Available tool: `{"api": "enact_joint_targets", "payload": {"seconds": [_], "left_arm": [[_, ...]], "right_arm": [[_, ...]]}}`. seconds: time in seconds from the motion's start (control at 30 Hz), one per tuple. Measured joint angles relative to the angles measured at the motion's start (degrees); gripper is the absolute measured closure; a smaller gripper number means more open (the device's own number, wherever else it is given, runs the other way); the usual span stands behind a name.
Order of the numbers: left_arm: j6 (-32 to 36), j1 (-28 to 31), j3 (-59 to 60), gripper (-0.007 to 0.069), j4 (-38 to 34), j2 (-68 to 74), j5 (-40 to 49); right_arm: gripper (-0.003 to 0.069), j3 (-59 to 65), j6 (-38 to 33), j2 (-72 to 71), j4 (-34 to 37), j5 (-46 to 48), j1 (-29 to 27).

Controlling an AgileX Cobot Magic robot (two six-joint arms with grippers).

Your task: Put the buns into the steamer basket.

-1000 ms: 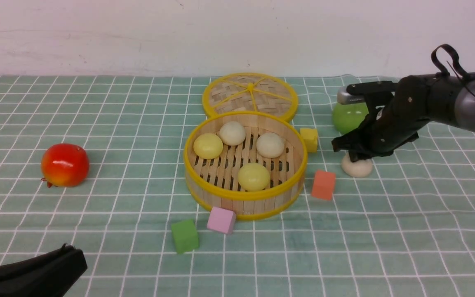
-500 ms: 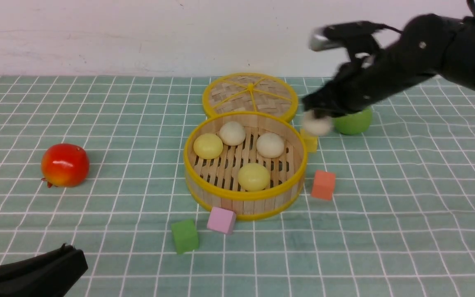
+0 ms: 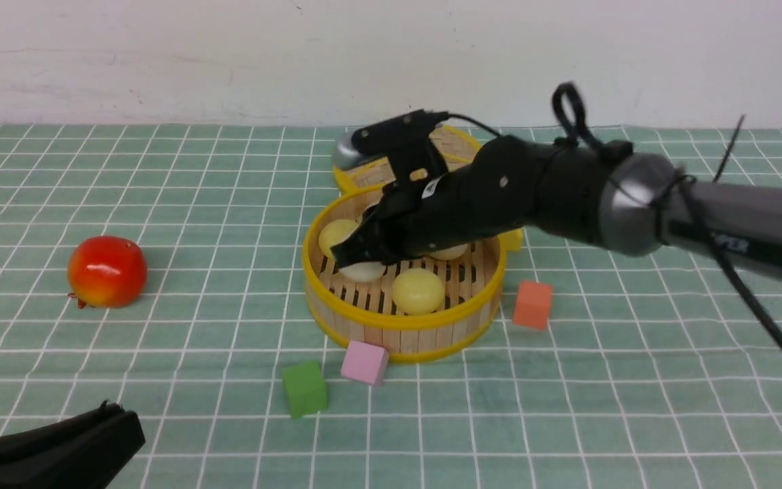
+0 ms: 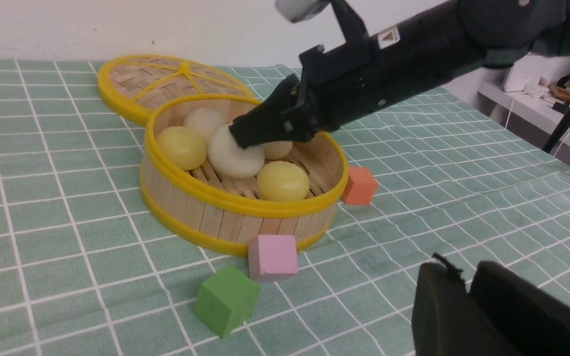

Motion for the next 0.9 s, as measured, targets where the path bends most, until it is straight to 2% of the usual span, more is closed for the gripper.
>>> {"api": "enact_joint_targets", "payload": {"seconds": [0.2, 0.33, 0.47, 0.67, 0.7, 0.77, 0.9], "left_arm": [[0.0, 0.0, 0.0, 0.0533, 0.0, 0.0, 0.0], [0.0, 0.0, 0.0, 0.0533, 0.0, 0.0, 0.0], [0.0, 0.0, 0.0, 0.0531, 0.0, 0.0, 0.0], [0.0, 0.0, 0.0, 0.0524, 0.0, 0.0, 0.0], [0.0, 0.0, 0.0, 0.0523, 0.0, 0.0, 0.0], [0.0, 0.0, 0.0, 0.052, 0.0, 0.0, 0.0], [0.0, 0.0, 0.0, 0.0515, 0.0, 0.0, 0.0]], "right_arm": [[0.0622, 0.0, -0.3, 1.9, 0.0, -1.1, 0.0], [0.0569, 0.0, -0.3, 3.3, -2.2, -1.2, 0.0], [0.0468, 0.0, -0.3, 3.5, -4.1, -2.6, 0.0], [0.0251, 0.0, -0.3, 0.2, -4.9, -1.0, 0.0], [0.0246, 0.0, -0.3, 0.2, -4.9, -0.8, 0.0], [0.0205, 0.0, -0.3, -4.7, -5.7, 2.9, 0.0], [0.0224, 0.0, 1.4, -16.4, -7.6, 16.8, -1.0]]}}
